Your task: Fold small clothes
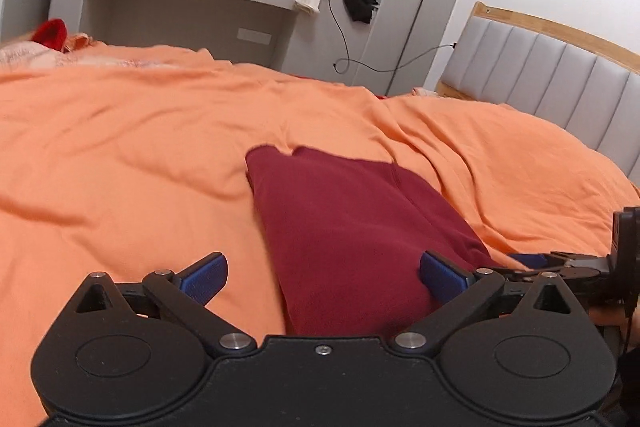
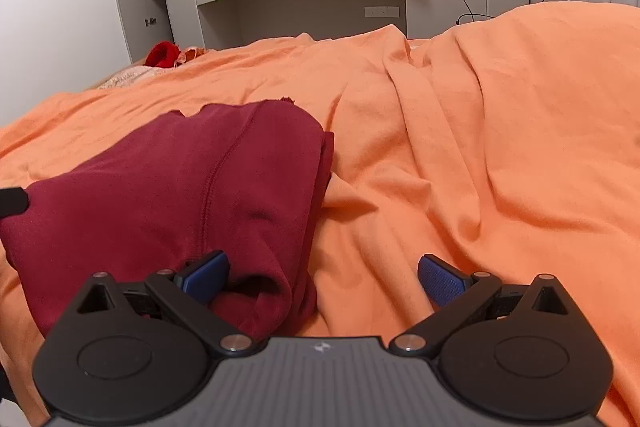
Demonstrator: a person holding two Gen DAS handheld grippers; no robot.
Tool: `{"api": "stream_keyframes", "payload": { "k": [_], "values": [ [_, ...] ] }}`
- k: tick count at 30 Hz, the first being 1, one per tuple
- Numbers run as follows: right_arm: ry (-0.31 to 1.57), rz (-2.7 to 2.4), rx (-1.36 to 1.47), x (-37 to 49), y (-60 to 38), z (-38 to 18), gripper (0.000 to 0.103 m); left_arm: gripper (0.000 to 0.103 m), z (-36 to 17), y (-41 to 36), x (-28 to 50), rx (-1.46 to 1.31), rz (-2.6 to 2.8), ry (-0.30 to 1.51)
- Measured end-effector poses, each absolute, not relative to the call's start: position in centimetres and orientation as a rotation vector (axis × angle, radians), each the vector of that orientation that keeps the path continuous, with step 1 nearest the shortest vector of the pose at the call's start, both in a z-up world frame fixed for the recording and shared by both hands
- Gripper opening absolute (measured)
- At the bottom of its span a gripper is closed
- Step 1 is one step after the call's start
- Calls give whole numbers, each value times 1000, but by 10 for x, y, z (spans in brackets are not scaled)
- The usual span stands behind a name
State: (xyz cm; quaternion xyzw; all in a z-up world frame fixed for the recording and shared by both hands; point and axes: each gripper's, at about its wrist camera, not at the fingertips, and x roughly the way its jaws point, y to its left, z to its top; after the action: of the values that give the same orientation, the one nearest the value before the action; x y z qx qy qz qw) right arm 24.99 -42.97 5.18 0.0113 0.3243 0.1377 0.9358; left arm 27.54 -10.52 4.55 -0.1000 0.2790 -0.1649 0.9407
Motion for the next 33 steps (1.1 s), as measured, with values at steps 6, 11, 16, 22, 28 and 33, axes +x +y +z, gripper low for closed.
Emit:
{"api": "stream_keyframes", "payload": {
  "k": [6,11,16,22,28,33],
  "values": [
    [636,270,-41,245,-423,51,103,103,13,-108,274,-139,-370,590],
    [631,265,-51,244,-423,55,103,103,-11,-95,274,-227,-415,571],
    [622,290,127,247,-438,63,103,103,-20,-98,265,-226,-412,481],
    [574,230,454,253,-467,57,102,103,-19,-97,265,-234,-416,478],
    [557,284,479,266,-468,52,70,103,-19,-97,263,-234,-415,475],
    [561,286,428,279,-449,48,38,103,-19,-97,263,-235,-415,474]
  ]
}}
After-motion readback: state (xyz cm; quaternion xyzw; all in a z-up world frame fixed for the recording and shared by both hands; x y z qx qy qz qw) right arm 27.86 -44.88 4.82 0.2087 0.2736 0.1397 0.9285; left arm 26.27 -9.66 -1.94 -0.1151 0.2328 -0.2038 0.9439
